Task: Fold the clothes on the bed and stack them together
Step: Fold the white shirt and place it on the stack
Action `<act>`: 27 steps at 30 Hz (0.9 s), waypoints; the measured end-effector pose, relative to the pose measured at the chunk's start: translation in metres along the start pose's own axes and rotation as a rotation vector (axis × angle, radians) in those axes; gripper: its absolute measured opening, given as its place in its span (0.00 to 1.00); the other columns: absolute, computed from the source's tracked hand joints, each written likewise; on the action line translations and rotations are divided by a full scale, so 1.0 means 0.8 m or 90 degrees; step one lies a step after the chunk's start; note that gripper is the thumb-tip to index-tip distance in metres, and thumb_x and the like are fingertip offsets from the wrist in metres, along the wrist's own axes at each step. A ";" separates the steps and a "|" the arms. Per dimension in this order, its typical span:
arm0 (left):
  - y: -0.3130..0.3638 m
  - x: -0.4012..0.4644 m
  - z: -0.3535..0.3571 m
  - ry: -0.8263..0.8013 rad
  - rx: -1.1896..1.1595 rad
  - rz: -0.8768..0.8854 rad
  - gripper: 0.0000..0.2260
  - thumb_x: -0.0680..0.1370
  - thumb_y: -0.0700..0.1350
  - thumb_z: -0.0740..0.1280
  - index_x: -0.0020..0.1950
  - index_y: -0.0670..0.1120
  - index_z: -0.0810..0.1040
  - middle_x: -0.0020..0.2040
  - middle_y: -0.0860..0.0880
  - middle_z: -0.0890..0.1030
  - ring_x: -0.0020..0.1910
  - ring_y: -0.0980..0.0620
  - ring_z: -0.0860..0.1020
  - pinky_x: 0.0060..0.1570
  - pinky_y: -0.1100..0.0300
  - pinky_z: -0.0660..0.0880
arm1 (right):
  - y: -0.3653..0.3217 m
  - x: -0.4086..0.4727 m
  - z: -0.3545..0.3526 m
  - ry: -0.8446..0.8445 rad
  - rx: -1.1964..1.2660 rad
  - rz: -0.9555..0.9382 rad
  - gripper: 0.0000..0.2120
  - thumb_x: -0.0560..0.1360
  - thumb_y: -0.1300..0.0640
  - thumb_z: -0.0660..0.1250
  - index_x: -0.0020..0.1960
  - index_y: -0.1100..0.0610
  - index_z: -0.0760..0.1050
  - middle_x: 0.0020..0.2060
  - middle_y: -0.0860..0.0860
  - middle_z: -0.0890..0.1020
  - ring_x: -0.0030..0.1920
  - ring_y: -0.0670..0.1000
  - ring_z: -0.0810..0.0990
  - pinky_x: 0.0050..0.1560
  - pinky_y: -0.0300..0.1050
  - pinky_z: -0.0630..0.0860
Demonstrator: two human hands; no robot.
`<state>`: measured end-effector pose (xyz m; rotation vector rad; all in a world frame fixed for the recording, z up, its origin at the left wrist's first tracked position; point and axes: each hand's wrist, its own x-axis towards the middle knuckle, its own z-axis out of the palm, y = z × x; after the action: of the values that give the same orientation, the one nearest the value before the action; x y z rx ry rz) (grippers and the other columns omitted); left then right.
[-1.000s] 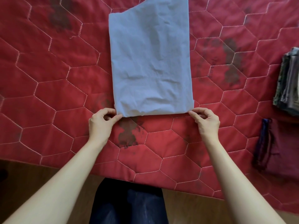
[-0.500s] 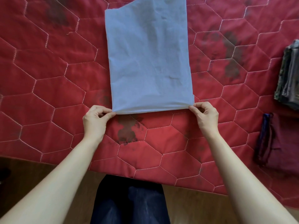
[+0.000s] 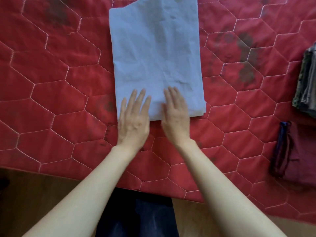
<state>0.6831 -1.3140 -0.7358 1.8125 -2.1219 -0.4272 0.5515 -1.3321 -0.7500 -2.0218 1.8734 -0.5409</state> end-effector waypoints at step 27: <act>-0.088 0.191 0.060 -0.071 0.188 -0.177 0.25 0.82 0.52 0.49 0.79 0.51 0.50 0.80 0.46 0.47 0.79 0.44 0.47 0.73 0.39 0.44 | 0.087 0.218 0.026 -0.133 -0.281 -0.030 0.26 0.83 0.48 0.48 0.79 0.54 0.51 0.78 0.53 0.52 0.78 0.54 0.48 0.76 0.53 0.42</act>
<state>0.7037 -1.4749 -0.8019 2.3150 -2.1013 -0.2975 0.5118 -1.5121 -0.7931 -2.2873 1.9449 0.0880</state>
